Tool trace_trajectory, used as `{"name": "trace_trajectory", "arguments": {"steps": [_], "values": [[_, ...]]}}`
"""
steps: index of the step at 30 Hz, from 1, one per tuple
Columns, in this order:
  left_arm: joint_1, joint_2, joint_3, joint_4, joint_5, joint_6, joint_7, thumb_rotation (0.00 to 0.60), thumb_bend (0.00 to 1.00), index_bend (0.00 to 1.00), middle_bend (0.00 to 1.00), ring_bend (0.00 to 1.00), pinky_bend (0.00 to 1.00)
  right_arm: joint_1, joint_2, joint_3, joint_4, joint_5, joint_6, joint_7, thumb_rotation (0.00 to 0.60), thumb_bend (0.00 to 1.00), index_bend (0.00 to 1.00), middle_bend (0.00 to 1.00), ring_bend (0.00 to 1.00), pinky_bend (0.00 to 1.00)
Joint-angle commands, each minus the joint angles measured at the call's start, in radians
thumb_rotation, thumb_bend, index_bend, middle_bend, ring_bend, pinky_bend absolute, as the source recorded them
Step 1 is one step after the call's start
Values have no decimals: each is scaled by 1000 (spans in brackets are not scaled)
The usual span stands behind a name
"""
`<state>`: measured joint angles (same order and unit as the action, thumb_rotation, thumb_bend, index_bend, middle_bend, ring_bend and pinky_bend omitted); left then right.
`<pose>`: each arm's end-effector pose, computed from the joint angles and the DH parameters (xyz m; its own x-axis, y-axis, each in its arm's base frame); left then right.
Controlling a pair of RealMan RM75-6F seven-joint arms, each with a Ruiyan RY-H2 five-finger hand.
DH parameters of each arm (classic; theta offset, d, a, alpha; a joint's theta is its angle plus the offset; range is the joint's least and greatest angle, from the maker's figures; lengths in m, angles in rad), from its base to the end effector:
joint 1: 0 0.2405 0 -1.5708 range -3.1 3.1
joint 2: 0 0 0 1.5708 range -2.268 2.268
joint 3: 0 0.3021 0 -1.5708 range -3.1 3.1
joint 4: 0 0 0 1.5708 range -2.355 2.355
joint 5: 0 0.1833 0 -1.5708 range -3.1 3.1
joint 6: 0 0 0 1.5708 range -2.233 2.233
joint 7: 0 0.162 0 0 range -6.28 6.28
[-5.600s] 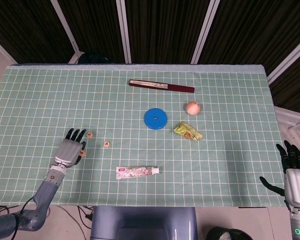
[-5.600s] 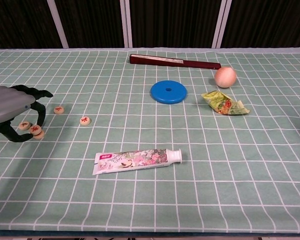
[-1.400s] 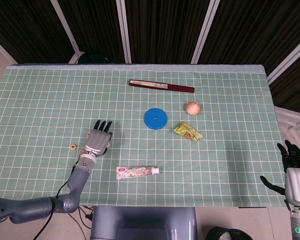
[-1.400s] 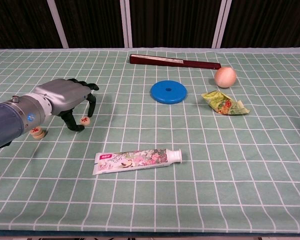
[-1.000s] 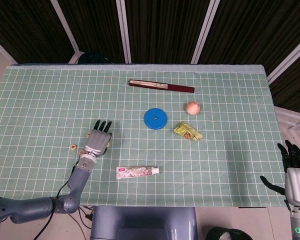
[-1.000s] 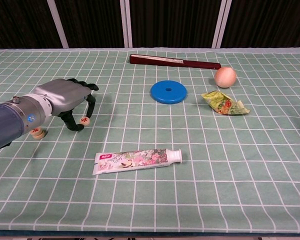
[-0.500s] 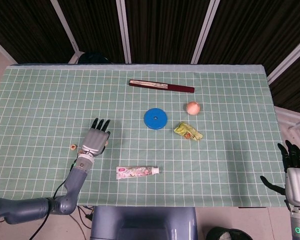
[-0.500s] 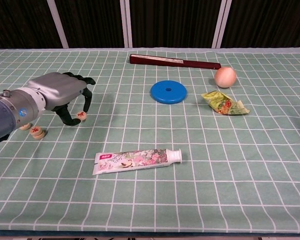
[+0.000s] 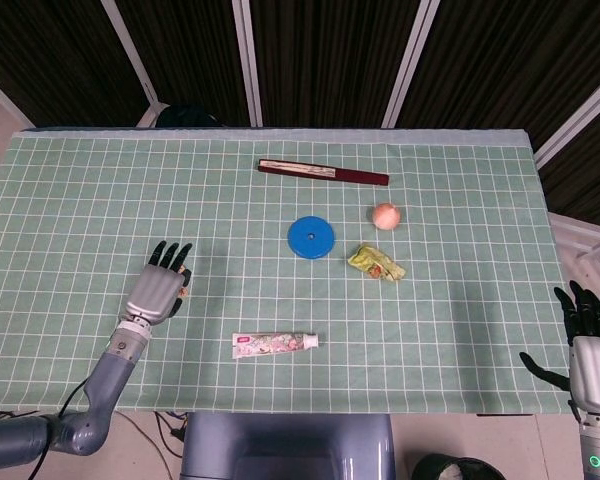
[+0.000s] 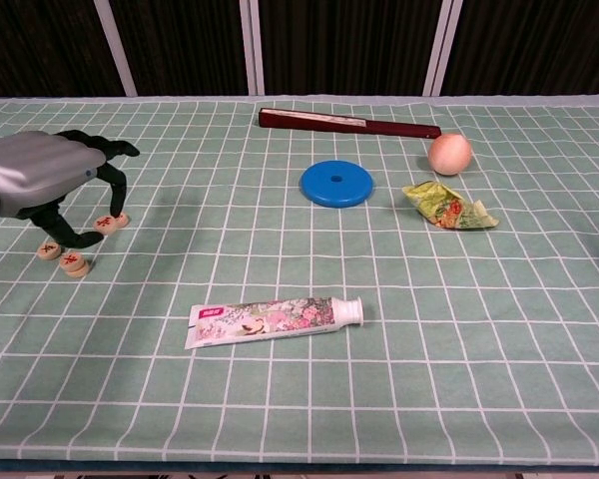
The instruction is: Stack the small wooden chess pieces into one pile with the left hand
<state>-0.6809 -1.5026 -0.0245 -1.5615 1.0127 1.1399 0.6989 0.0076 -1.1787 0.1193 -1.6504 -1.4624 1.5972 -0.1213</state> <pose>-0.2271 0.3525 0.0200 0.7087 0.1914 0.6791 0.6992 -0.3195 -0.6396 -0.3417 -0.1839 0.2099 0.4179 0.1349 0.8984 -0.9075 0.1079 0.4059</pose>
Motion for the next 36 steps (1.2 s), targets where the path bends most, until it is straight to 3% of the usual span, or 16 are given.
{"name": "trace_trajectory", "arguments": {"steps": [1,16,36], "values": [[22,16,22,0,36,4,-30,600,324,505,0,0,0,0,0,0,0,1,0,0,600,232,81,13,0,0],[82,28,56,61,117,6,-115,600,324,505,0,0,0,0,1,2,-1,4,-2,1,600,232,81,13,0,0],[103,0,32,117,134,-26,-116,600,323,480,0,0,0,1,2,2,-1,7,-4,0,600,233,81,13,0,0]]}}
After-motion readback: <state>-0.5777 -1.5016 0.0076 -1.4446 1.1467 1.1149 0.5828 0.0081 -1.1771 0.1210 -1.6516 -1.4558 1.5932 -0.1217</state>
